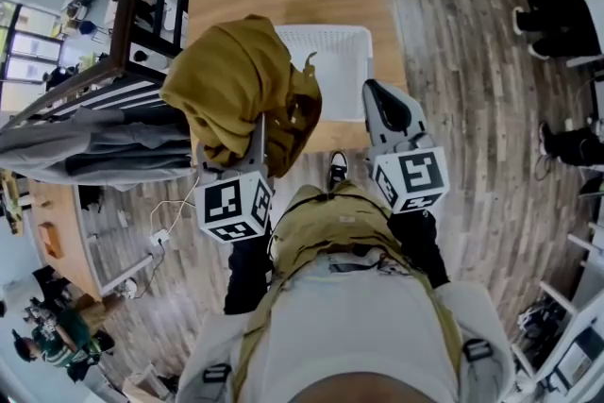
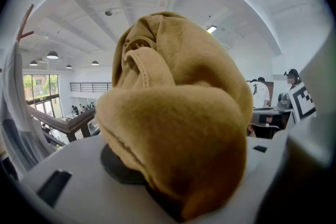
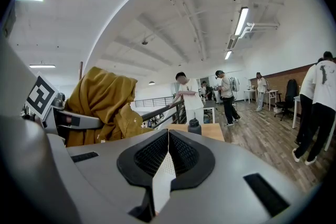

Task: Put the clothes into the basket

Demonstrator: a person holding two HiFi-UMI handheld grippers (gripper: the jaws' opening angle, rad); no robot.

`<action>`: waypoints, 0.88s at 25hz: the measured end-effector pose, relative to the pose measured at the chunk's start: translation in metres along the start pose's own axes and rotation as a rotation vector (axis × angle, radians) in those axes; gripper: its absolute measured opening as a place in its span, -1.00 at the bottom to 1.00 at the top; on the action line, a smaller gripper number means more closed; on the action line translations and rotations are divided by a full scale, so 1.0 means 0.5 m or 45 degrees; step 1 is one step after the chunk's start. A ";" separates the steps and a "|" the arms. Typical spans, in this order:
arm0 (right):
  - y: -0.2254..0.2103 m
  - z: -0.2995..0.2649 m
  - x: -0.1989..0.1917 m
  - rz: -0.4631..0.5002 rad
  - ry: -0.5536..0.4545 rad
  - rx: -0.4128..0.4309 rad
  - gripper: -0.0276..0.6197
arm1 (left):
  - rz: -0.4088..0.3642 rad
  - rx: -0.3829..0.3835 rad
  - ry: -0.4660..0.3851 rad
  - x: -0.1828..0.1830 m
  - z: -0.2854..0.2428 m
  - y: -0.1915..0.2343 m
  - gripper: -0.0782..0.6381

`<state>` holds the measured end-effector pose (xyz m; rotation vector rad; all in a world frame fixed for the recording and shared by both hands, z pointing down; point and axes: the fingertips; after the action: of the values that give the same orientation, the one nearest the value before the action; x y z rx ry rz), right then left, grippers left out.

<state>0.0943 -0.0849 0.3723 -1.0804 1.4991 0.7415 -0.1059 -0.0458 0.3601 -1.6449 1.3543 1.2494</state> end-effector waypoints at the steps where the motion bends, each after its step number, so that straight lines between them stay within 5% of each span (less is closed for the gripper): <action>1: -0.005 -0.007 -0.001 -0.001 0.004 0.000 -0.85 | 0.001 0.001 0.001 0.001 -0.008 0.001 -0.10; 22: -0.004 -0.092 -0.021 -0.028 0.089 -0.072 -0.85 | -0.032 -0.085 0.146 -0.040 -0.124 0.061 -0.10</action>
<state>0.0773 -0.1242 0.3927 -1.1739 1.5306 0.7414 -0.1192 -0.1030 0.4017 -1.7987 1.3684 1.2140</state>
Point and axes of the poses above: the fingertips, and each gripper's own axes: z backward along the fingers, y to its left, x out of its top, and after that the axes turned 9 degrees about -x, right-handed
